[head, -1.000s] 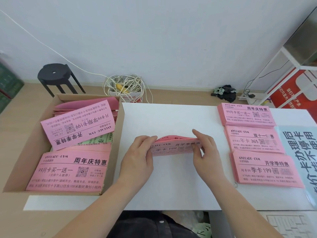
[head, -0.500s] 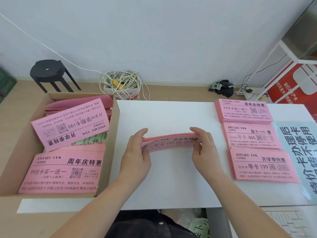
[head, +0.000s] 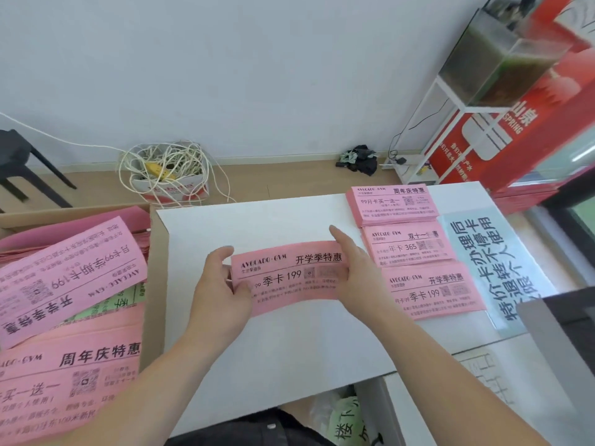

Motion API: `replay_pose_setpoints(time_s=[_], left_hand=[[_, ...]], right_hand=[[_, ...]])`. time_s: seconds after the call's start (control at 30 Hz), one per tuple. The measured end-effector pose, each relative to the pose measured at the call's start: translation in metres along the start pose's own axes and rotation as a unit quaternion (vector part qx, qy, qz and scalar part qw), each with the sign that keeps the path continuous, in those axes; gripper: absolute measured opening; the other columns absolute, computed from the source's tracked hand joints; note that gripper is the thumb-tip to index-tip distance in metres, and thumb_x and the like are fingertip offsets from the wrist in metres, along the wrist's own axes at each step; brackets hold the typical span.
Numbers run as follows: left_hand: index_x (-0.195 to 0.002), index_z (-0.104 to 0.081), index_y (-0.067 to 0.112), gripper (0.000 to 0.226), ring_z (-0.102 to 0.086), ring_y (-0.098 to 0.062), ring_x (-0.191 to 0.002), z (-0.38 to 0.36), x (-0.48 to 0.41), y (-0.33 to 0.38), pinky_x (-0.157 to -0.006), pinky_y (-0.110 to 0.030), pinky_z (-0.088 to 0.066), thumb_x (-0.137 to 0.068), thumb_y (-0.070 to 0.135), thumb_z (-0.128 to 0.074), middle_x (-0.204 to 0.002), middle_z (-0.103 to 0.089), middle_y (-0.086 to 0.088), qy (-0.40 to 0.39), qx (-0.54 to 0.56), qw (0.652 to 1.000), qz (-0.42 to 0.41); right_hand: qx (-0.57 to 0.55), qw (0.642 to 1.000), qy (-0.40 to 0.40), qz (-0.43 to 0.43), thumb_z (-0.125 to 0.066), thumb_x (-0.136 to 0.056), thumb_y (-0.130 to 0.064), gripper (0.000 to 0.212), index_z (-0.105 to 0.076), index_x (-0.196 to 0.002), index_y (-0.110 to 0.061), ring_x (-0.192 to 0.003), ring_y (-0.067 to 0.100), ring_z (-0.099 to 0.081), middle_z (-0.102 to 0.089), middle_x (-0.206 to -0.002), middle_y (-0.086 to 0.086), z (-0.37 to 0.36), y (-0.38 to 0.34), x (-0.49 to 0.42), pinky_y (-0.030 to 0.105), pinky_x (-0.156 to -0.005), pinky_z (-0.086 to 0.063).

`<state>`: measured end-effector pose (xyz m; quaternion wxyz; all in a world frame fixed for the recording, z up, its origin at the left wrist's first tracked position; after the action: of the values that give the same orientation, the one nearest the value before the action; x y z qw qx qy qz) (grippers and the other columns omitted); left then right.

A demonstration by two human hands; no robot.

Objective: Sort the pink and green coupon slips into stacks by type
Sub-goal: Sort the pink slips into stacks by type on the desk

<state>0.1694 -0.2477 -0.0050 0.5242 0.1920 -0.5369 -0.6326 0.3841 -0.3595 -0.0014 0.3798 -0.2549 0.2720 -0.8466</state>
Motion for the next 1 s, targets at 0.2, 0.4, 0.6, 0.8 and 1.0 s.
replay_pose_setpoints(time_s=[0.2,0.4,0.6,0.8,1.0], left_hand=[[-0.109,-0.06,0.019,0.024,-0.075,-0.018,-0.081,-0.004,-0.007,0.012,-0.066,-0.031,-0.06,-0.096,-0.001,-0.063,-0.095,-0.077,0.0,-0.074,0.072,0.991,0.085],[-0.119,-0.06,0.016,0.029,-0.077,-0.027,-0.09,-0.01,-0.01,0.022,-0.087,-0.052,-0.06,-0.097,-0.001,-0.064,-0.099,-0.079,-0.005,-0.137,0.126,0.974,0.127],[-0.119,-0.062,0.018,0.026,-0.077,-0.027,-0.089,-0.037,-0.009,0.036,-0.086,-0.051,-0.06,-0.098,0.002,-0.063,-0.097,-0.079,-0.004,-0.135,0.121,0.973,0.142],[-0.114,-0.062,0.008,0.027,-0.077,-0.031,-0.084,-0.084,0.006,0.046,-0.074,-0.046,-0.063,-0.093,-0.008,-0.056,-0.095,-0.078,-0.009,-0.17,0.123,0.96,0.183],[-0.112,-0.062,0.014,0.031,-0.077,-0.029,-0.084,-0.181,0.012,0.069,-0.075,-0.046,-0.064,-0.091,-0.008,-0.057,-0.106,-0.071,-0.017,-0.234,0.108,0.95,0.179]], right_hand=[[-0.229,0.955,0.136,-0.132,-0.071,-0.094,-0.019,0.042,-0.061,-0.134,-0.026,-0.096,0.018,-0.072,-0.075,-0.095,-0.003,0.024,0.024,0.012,0.033,-0.081,-0.057],[-0.255,0.947,0.137,-0.142,-0.065,-0.095,-0.013,0.026,-0.074,-0.118,-0.023,-0.093,0.014,-0.075,-0.079,-0.094,-0.005,0.041,0.039,0.011,0.038,-0.087,-0.061],[-0.205,0.965,0.1,-0.127,-0.057,-0.098,-0.015,0.029,-0.075,-0.113,-0.031,-0.076,0.018,-0.066,-0.075,-0.087,0.001,0.049,0.055,-0.005,0.045,-0.079,-0.058],[-0.09,0.976,0.12,-0.159,-0.053,-0.099,-0.009,0.031,-0.068,-0.118,-0.027,-0.071,0.006,-0.058,-0.064,-0.084,-0.01,0.081,0.096,0.0,0.022,-0.054,-0.042],[0.013,0.967,0.161,-0.199,-0.045,-0.103,-0.01,0.04,-0.055,-0.14,-0.018,-0.091,0.023,-0.061,-0.065,-0.102,-0.001,0.141,0.152,0.011,0.031,-0.067,-0.044]])
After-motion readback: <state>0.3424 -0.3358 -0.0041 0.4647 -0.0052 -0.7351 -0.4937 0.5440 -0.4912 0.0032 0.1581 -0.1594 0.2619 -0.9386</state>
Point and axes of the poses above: each hand's wrist, its own x-axis away from the middle knuckle, its own z-axis out of the back of the hand, y = z × x, the point moved 2 cm from there along -x, towards the middle knuckle
